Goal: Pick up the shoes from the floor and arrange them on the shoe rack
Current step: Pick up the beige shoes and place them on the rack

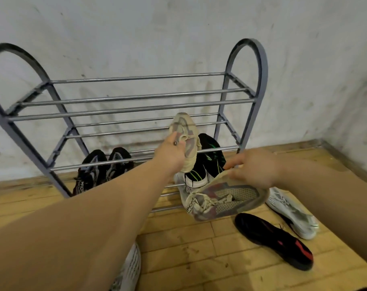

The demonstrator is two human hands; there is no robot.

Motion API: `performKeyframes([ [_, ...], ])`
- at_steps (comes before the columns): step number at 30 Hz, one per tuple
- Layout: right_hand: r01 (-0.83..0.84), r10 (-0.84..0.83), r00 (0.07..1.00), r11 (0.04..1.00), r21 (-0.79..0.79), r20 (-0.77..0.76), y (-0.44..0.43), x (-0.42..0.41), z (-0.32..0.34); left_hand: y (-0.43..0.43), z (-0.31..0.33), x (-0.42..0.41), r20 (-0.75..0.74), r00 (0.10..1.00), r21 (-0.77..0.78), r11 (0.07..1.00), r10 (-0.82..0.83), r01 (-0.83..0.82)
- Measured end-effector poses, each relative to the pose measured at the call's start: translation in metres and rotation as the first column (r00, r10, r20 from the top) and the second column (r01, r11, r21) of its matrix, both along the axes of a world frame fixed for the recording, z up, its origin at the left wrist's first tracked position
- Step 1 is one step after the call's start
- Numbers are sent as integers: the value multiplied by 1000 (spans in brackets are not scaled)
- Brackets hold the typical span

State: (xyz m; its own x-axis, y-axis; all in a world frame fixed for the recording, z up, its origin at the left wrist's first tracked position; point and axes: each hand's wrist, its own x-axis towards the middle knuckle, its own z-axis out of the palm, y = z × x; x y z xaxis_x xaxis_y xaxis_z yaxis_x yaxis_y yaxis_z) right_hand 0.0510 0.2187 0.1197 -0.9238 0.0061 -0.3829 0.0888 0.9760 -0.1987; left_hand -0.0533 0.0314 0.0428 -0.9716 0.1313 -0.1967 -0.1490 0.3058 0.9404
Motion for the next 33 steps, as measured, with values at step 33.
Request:
performKeyframes([
  [33, 300, -392, 919, 615, -729, 48, -49, -27, -27, -188, 51, 80, 137, 843, -138, 832, -521, 537],
])
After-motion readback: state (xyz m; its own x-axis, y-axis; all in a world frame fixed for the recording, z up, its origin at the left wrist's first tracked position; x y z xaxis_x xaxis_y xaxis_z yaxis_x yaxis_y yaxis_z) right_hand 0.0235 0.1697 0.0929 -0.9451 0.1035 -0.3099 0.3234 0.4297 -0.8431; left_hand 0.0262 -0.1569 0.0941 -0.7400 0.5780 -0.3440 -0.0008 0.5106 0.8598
